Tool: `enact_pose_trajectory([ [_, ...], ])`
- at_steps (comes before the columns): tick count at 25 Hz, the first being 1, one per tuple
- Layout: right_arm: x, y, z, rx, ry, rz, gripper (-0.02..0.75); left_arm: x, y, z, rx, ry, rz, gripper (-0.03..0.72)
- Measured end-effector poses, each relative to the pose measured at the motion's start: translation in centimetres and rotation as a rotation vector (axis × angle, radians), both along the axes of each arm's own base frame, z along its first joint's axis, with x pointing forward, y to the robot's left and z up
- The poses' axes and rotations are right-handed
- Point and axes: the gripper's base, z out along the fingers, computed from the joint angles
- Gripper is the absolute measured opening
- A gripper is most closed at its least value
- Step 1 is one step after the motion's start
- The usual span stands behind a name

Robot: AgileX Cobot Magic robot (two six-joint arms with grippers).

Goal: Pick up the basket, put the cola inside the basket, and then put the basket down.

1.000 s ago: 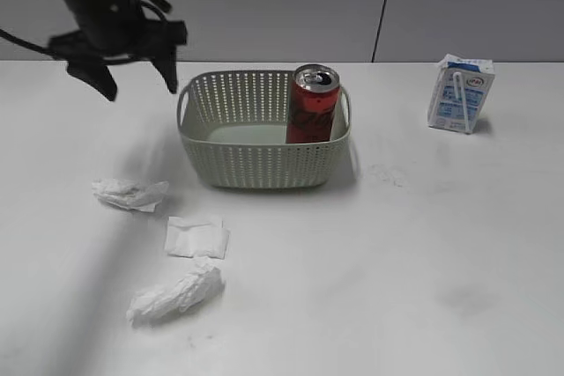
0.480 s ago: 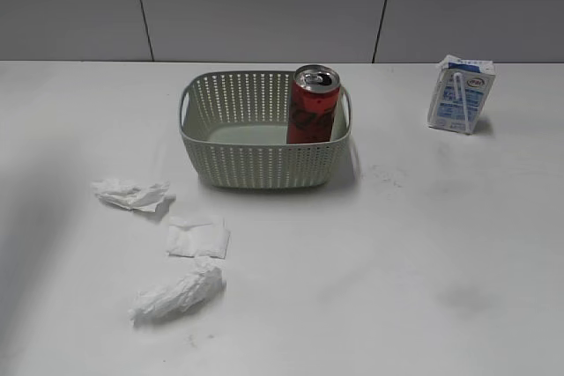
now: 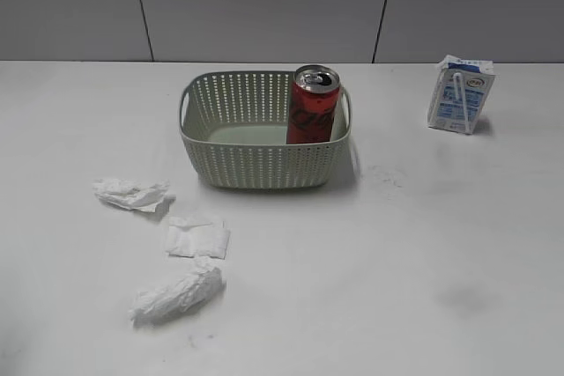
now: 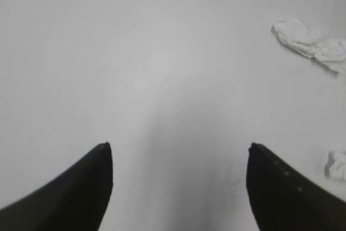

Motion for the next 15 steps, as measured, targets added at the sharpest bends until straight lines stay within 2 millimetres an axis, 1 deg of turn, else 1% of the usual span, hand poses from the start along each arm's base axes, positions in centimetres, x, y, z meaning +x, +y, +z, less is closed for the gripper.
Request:
enact_pose_trajectory([
  [3,0.0,0.0,0.0,0.0,0.0,0.0,0.592,-3.7,-0.3,-1.7,0.003,-0.055,0.004,0.578],
  [6,0.0,0.0,0.0,0.0,0.0,0.0,0.592,-6.7,-0.5,-3.1,0.008,-0.114,0.005,0.578],
  [9,0.0,0.0,0.0,0.0,0.0,0.0,0.592,-9.1,-0.6,-4.3,0.02,-0.173,0.005,0.578],
  [11,0.0,0.0,0.0,0.001,0.0,0.0,0.592,-10.2,-0.7,-4.4,0.03,-0.222,0.005,0.578],
  [15,0.0,0.1,0.0,0.008,0.001,0.004,0.592,-12.0,-0.8,-3.8,0.041,-0.342,0.007,0.575],
])
